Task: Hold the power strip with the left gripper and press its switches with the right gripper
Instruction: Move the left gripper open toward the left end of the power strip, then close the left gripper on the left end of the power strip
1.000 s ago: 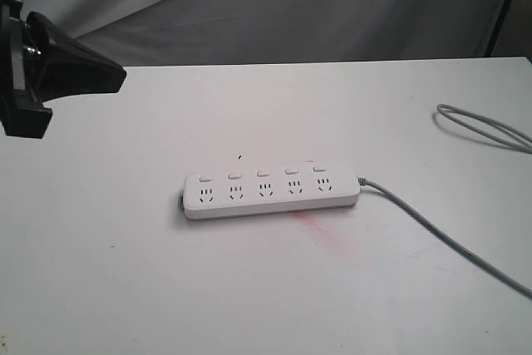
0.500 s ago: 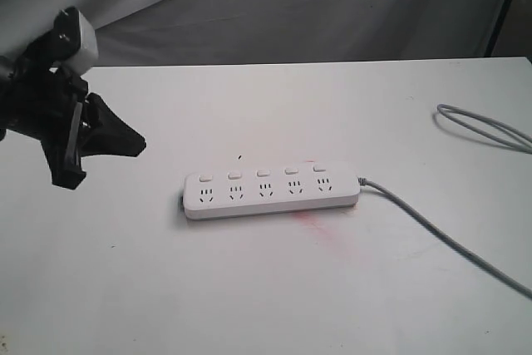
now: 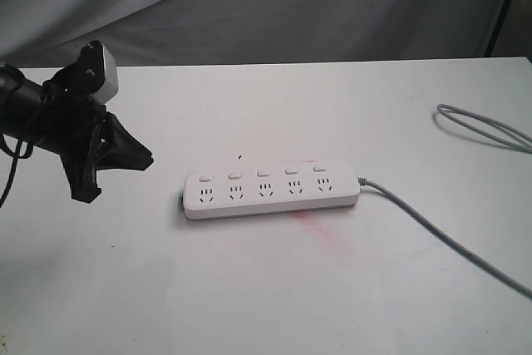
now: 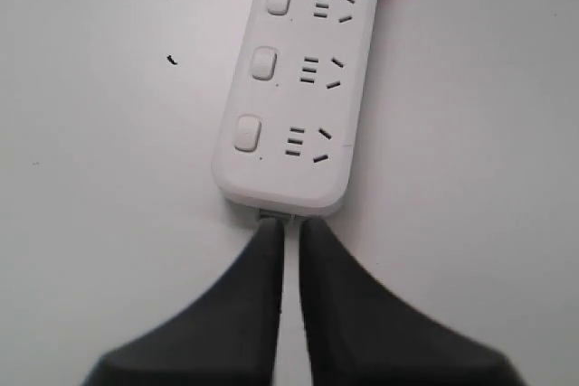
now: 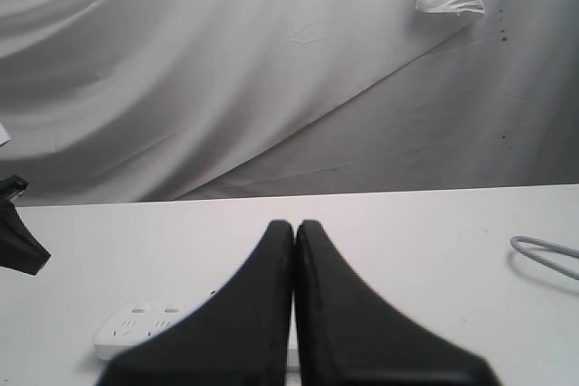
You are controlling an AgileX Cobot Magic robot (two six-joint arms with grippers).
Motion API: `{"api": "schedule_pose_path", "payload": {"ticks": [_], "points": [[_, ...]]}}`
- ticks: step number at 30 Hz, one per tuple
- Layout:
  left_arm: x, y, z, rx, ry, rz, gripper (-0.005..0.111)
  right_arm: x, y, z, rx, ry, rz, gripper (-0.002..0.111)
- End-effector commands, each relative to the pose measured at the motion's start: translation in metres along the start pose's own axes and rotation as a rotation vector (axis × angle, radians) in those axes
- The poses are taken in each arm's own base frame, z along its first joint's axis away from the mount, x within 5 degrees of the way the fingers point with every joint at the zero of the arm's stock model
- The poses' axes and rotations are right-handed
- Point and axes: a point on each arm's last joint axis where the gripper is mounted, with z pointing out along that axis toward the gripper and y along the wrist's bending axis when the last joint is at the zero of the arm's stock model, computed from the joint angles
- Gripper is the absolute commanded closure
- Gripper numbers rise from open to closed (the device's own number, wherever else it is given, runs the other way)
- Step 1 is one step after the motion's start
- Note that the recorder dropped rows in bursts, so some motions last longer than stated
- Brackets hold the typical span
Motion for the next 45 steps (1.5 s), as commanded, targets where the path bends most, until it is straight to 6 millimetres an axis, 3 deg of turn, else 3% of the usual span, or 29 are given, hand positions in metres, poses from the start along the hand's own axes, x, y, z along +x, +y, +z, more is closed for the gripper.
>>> {"api": "schedule_pose_path", "payload": {"ticks": [1, 6, 12, 16, 23, 31, 37, 45], "points": [[-0.001, 0.002, -0.001, -0.015, -0.009, -0.003, 0.078, -0.001, -0.001, 0.000, 0.007, -0.020, -0.004, 0.108], [-0.001, 0.002, -0.001, -0.008, -0.011, -0.003, 0.041, -0.001, -0.001, 0.000, 0.007, -0.020, -0.004, 0.108], [-0.001, 0.002, -0.001, -0.008, -0.011, -0.010, 0.026, -0.001, -0.001, 0.000, 0.007, -0.020, -0.004, 0.108], [-0.006, 0.003, -0.001, -0.026, -0.062, -0.045, 0.025, -0.001, -0.001, 0.000, 0.007, -0.020, -0.004, 0.108], [-0.010, 0.009, 0.003, -0.081, -0.135, 0.063, 0.025, -0.001, -0.001, 0.000, 0.007, -0.020, -0.004, 0.108], [0.013, 0.011, 0.054, 0.014, -0.098, 0.028, 0.025, -0.001, -0.001, 0.000, 0.007, -0.020, -0.004, 0.108], [0.020, 0.013, 0.069, -0.001, -0.050, 0.016, 0.025, -0.001, -0.001, 0.000, 0.007, -0.020, -0.004, 0.108], [0.016, 0.017, 0.081, 0.012, -0.015, 0.084, 0.025, -0.001, -0.001, 0.000, 0.007, -0.020, -0.004, 0.108]]}}
